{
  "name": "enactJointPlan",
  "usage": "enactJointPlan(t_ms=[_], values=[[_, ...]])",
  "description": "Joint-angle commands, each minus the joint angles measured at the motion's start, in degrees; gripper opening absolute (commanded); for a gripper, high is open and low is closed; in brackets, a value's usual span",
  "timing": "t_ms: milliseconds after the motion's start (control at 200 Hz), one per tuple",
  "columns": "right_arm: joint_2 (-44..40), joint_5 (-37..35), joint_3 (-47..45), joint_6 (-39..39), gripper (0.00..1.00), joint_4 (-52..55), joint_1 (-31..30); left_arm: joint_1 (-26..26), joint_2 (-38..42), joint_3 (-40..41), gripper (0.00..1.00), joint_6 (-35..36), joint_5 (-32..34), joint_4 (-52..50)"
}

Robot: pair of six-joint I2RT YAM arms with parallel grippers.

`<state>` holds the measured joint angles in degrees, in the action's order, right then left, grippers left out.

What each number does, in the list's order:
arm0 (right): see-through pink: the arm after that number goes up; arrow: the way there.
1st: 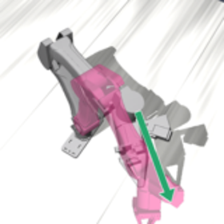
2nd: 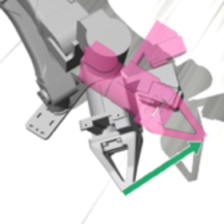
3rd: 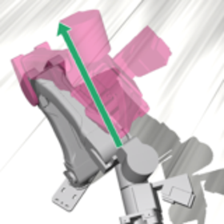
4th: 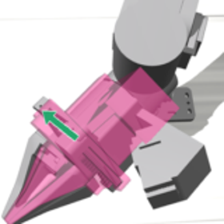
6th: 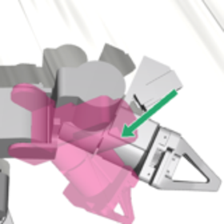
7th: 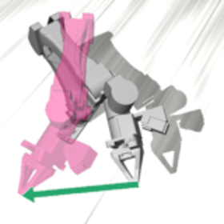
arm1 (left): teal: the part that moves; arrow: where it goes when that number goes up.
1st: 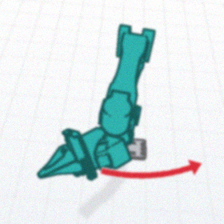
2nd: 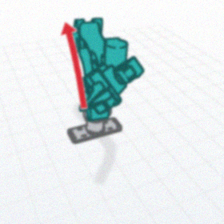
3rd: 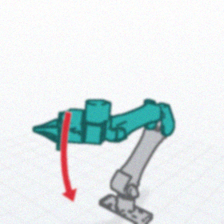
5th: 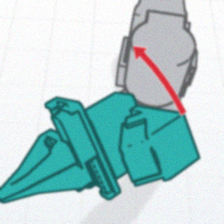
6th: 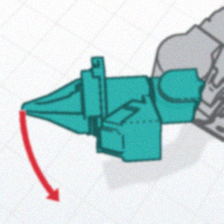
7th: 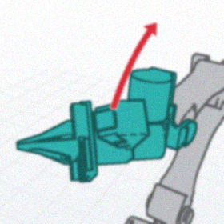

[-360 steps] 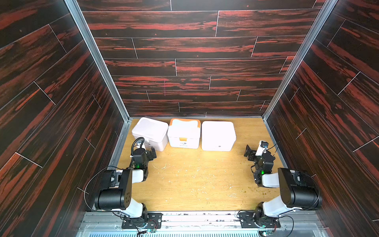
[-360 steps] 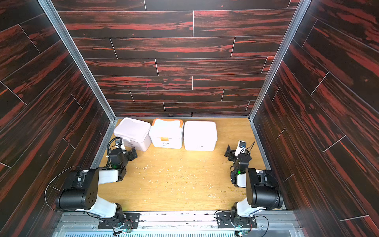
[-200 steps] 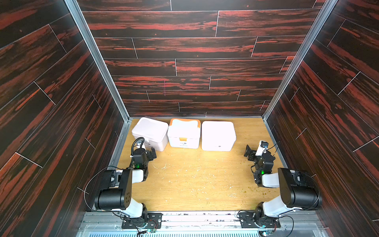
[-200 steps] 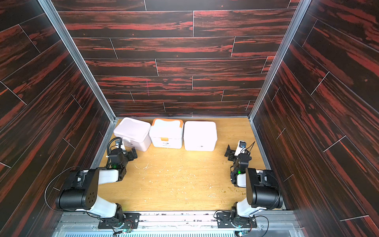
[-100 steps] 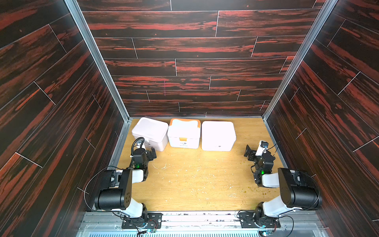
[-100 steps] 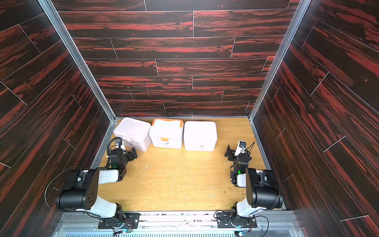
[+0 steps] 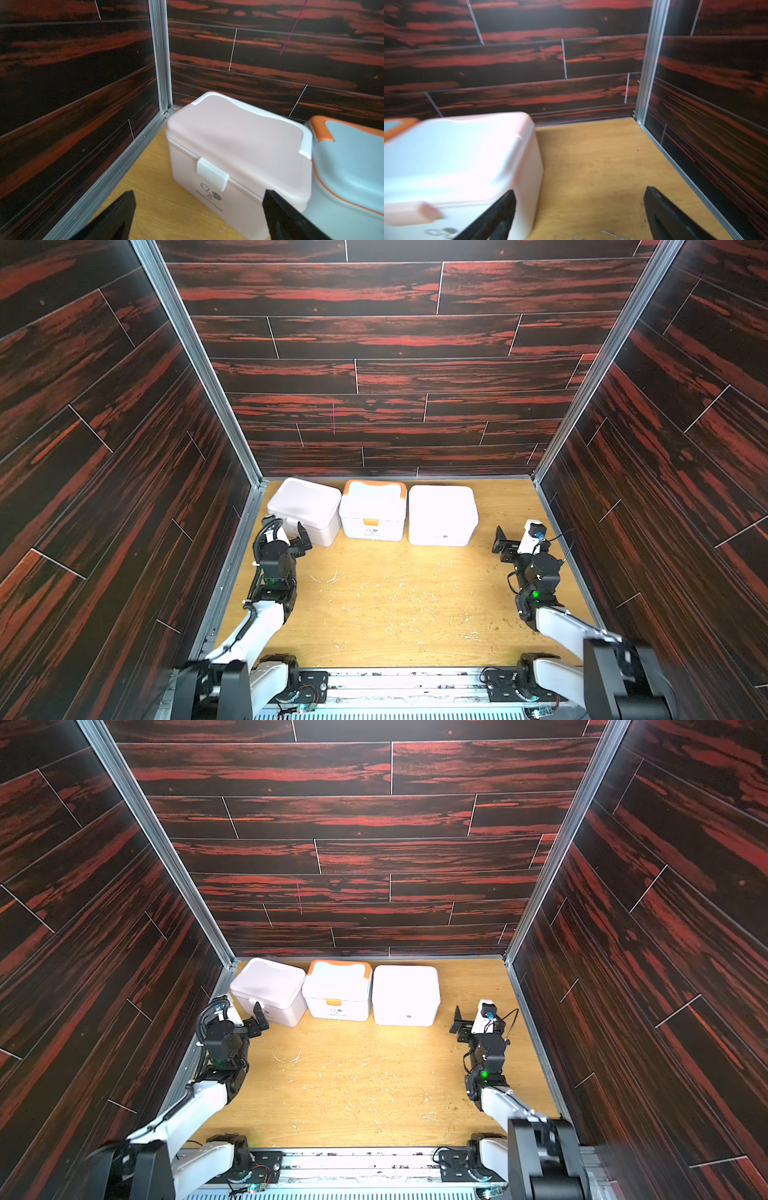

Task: Open first aid kits and take out gauze
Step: Move the first aid kit to the center of the board.

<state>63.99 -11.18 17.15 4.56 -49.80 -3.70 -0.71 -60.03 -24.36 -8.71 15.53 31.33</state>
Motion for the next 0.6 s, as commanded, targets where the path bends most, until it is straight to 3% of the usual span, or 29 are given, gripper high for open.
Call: enactJointPlan(t_ms=[0,145,275,466,596], values=[[-5.11,3.71,6.41,7.14,0.99,15.51,-0.88,-0.45,3.83,-3.17,1.0,-5.62,-4.0,-6.59],[-4.14,12.08,17.08,13.64,0.99,29.48,-1.1,-0.69,6.94,-8.15,1.0,-13.3,-11.02,-14.14],[4.41,15.4,29.88,17.29,0.99,41.76,-1.08,-0.87,7.42,-12.25,1.0,-14.42,-14.96,-21.57],[16.29,29.67,42.89,22.99,0.99,44.48,0.79,-0.87,7.47,-13.26,1.0,-12.22,-19.14,-24.63],[25.62,33.53,53.78,22.56,0.94,49.2,0.84,-0.87,7.18,-11.69,1.0,-14.19,-21.02,-21.2]])
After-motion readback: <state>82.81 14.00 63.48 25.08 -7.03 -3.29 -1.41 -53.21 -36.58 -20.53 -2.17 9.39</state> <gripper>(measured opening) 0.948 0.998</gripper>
